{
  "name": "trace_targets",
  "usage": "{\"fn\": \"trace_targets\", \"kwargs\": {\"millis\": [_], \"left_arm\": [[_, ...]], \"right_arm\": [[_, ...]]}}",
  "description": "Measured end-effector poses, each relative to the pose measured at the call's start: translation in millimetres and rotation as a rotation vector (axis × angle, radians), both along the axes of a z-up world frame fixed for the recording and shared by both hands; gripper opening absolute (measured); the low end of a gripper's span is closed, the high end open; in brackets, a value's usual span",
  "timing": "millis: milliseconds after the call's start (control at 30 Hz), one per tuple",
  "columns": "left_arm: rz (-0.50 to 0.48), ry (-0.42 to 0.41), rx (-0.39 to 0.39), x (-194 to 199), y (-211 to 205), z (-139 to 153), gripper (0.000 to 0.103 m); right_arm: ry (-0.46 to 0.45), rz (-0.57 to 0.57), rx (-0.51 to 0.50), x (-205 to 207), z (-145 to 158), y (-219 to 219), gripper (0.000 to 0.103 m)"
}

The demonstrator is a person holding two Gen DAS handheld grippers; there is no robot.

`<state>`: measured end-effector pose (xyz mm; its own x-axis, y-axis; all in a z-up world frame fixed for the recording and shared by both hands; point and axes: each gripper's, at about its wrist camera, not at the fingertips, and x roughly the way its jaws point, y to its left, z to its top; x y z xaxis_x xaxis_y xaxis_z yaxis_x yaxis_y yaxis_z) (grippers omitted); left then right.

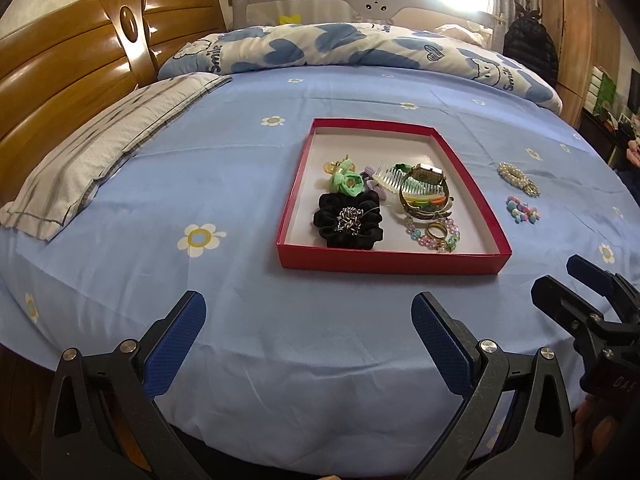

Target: Organize jewelry

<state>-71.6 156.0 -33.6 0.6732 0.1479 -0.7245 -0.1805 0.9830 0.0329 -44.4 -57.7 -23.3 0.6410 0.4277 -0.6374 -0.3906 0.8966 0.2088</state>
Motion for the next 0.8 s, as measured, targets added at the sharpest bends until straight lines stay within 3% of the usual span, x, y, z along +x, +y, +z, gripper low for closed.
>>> {"fn": "trace_targets", "kwargs": {"millis": [800], "left_arm": [[0.002, -0.016, 0.000, -2.3, -0.6, 4.0, 0.103]], "right_arm": [[0.004, 0.011, 0.003, -0.9, 3.7, 2.8, 0.099]]}}
